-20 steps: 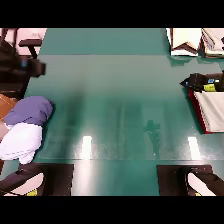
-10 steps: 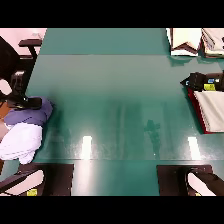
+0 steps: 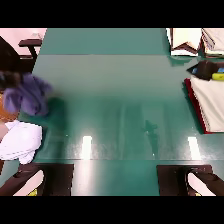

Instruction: Fold the shirts.

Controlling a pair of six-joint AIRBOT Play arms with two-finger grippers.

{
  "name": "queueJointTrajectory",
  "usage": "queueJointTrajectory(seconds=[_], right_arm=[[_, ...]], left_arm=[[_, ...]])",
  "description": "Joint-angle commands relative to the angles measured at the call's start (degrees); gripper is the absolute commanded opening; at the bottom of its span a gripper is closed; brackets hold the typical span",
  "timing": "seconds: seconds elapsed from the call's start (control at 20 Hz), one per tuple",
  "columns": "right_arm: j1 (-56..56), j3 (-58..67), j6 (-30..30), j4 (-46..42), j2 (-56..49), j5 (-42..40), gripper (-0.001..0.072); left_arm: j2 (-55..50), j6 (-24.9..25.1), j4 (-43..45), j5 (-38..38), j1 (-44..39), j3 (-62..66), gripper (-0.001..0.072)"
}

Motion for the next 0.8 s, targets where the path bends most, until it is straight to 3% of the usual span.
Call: queueJointTrajectory(seconds=[0.0, 0.2, 0.45, 0.65, 0.75], right_arm=[[0.0, 8.7, 0.0, 0.4, 0.1, -0.7, 0.0021], [0.0, 17.1, 0.0, 0.0, -0.1, -0.8, 0.0022], [0.0, 26.0, 0.0, 0.0, -3.6, 3.0, 0.0022], [0.0, 31.9, 0.0, 0.0, -8.0, 8.9, 0.0022], [0.0, 33.8, 0.0, 0.0, -9.9, 11.3, 0.0022]], left_arm=[[4.3, 0.9, -0.5, -4.9, -9.7, 14.4, 0.0019], [3.4, 1.2, -0.3, -4.5, -27.4, 18.8, 0.0019], [-10.5, 2.7, -1.1, -7.9, -46.9, 18.8, 0.002], [-24.3, 7.3, -9.5, 2.6, -56.8, 18.8, 0.0039], [-27.5, 7.0, -9.8, 5.5, -56.6, 19.2, 0.0513]])
